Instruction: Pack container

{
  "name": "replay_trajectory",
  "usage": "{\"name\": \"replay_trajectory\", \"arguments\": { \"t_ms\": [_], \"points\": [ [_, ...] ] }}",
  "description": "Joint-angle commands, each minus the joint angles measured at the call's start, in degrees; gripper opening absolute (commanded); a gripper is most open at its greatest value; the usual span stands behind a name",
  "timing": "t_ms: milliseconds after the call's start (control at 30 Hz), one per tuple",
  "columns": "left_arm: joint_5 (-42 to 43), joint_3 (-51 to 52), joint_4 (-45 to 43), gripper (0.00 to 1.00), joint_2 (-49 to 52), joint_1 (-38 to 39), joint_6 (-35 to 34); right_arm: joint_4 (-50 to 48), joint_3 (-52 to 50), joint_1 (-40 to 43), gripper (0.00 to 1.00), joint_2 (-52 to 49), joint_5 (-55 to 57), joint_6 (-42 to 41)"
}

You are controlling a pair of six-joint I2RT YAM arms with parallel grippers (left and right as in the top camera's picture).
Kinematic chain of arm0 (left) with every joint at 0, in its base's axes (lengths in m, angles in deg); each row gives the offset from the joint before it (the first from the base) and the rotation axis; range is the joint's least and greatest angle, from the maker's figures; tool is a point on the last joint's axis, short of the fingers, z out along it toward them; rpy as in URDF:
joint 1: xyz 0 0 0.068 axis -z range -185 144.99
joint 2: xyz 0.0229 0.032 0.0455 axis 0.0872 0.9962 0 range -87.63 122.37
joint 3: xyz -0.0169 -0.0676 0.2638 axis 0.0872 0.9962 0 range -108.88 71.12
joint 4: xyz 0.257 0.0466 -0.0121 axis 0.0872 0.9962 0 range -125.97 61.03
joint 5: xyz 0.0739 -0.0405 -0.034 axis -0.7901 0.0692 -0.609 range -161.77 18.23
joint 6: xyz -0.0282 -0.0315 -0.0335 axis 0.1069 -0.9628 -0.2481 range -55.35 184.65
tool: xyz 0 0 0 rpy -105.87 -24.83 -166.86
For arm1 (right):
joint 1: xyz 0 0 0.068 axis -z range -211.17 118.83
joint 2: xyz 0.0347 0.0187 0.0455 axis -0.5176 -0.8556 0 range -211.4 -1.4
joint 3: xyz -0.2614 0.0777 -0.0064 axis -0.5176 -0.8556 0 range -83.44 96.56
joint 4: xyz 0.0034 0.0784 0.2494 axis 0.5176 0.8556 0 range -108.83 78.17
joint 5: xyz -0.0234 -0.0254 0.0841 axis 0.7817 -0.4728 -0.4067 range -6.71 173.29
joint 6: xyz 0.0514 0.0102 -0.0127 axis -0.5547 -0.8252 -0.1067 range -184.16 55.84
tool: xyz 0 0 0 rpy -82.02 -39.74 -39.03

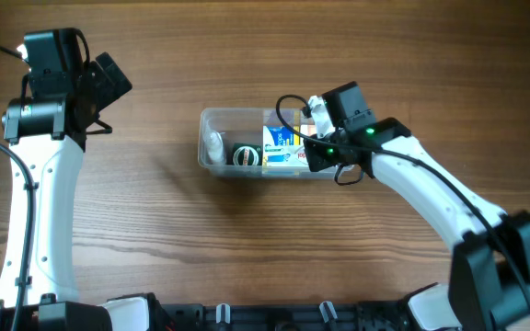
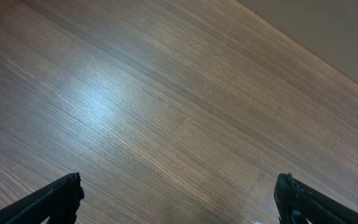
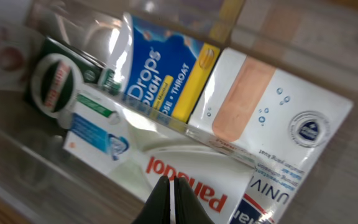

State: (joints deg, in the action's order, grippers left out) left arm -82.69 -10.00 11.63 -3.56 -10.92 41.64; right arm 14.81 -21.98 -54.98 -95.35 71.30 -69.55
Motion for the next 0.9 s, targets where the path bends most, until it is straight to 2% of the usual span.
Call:
{"name": "replay_trajectory", "arguments": {
  "t_ms": [0,200,433,733,867],
  "points": [
    [-0.72,-0.59,0.02,1.00,-0.13,-0.22,0.31,0.02,0.59,-0.22,0.06,8.44,-0.52,-0.57],
    [-0.72,-0.61,0.02,1.00,-0.13,-0.22,0.31,0.00,0.59,-0.22,0.21,20.20,-0.52,-0.92],
    [-0.74,-0.59,0.02,1.00,-0.13,-0.22,0.31,0.66,0.59,-0.22,0.28,40.57,0.50,-3.80],
    [-0.72,-0.61,0.02,1.00,-0.13,-0.22,0.31,12.57,0.59,-0.22,0.38,67.52,2.60,-3.96],
    [-0.72,-0.61,0.02,1.00,-0.13,-0.22,0.31,18.75,0.59,-0.22,0.39,75.47,4.50,-5.75]
  ]
}}
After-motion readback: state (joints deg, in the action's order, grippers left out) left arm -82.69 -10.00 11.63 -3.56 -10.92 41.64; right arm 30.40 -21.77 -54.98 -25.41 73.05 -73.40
